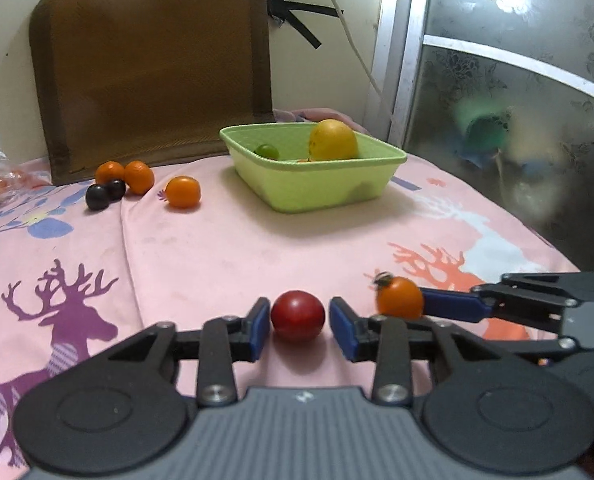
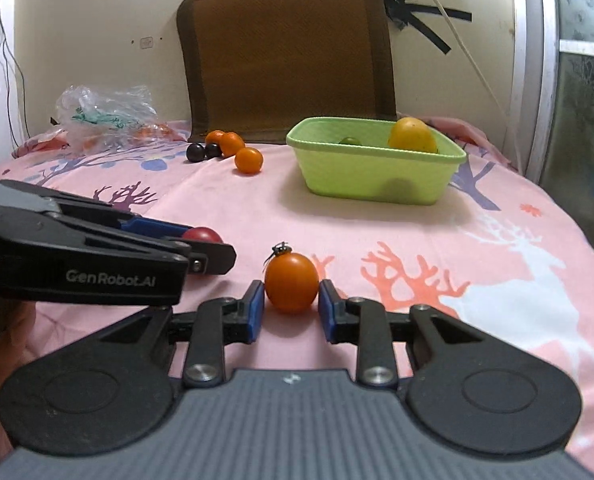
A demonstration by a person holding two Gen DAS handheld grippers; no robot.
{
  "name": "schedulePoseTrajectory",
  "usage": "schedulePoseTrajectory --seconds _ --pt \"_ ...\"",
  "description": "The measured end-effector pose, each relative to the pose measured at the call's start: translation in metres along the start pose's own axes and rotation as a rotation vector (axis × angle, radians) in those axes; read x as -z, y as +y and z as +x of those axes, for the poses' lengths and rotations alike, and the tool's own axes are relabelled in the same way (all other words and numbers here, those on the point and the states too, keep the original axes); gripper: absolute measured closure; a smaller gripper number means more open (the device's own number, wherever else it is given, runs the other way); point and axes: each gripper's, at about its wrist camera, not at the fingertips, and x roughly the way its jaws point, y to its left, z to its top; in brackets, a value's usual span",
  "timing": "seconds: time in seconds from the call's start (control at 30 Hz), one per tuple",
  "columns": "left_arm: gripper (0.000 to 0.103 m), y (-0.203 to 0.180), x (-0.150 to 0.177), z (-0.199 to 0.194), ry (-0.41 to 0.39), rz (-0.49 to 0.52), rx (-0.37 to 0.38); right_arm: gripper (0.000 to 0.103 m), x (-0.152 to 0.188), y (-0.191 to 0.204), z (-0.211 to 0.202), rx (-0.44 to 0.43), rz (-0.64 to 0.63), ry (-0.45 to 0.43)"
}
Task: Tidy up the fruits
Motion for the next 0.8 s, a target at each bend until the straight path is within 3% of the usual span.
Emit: schedulePoseTrajectory --seconds 0.3,0.43,0.8 --pt "0.056 0.006 0.007 -0.010 -0.017 -0.011 -0.036 0.068 0.003 0.001 0.000 0.003 -0.011 -0.006" --pt "0.055 0.006 0.009 -0.013 -0.021 -0.014 -0.036 0.064 0.003 0.002 -0.001 0.006 -0.016 -0.005" --pt "0.056 0.006 0.010 -0.025 -0.051 -0.003 -0.017 0.064 -0.001 0.003 0.005 0.013 -0.025 0.005"
